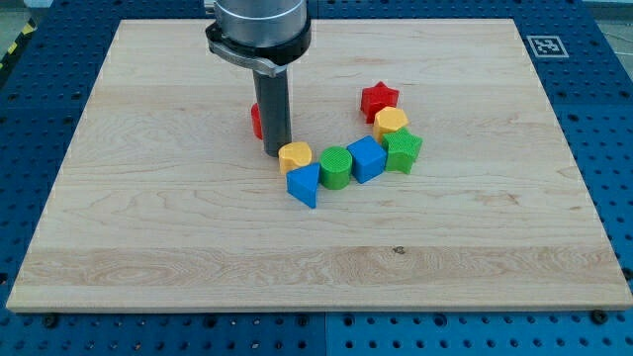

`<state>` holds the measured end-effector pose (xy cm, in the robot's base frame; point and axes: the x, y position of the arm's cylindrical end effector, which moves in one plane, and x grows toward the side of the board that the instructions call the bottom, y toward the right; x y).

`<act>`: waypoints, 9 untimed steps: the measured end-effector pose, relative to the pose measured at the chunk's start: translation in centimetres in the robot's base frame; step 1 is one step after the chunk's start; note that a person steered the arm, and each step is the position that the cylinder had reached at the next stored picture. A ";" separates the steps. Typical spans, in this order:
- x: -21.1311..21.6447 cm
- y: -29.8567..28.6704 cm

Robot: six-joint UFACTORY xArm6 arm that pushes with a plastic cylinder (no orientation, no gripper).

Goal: Place the green star at the top of the green circle

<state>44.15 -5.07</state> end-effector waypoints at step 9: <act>12.0 5.1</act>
<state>56.17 0.05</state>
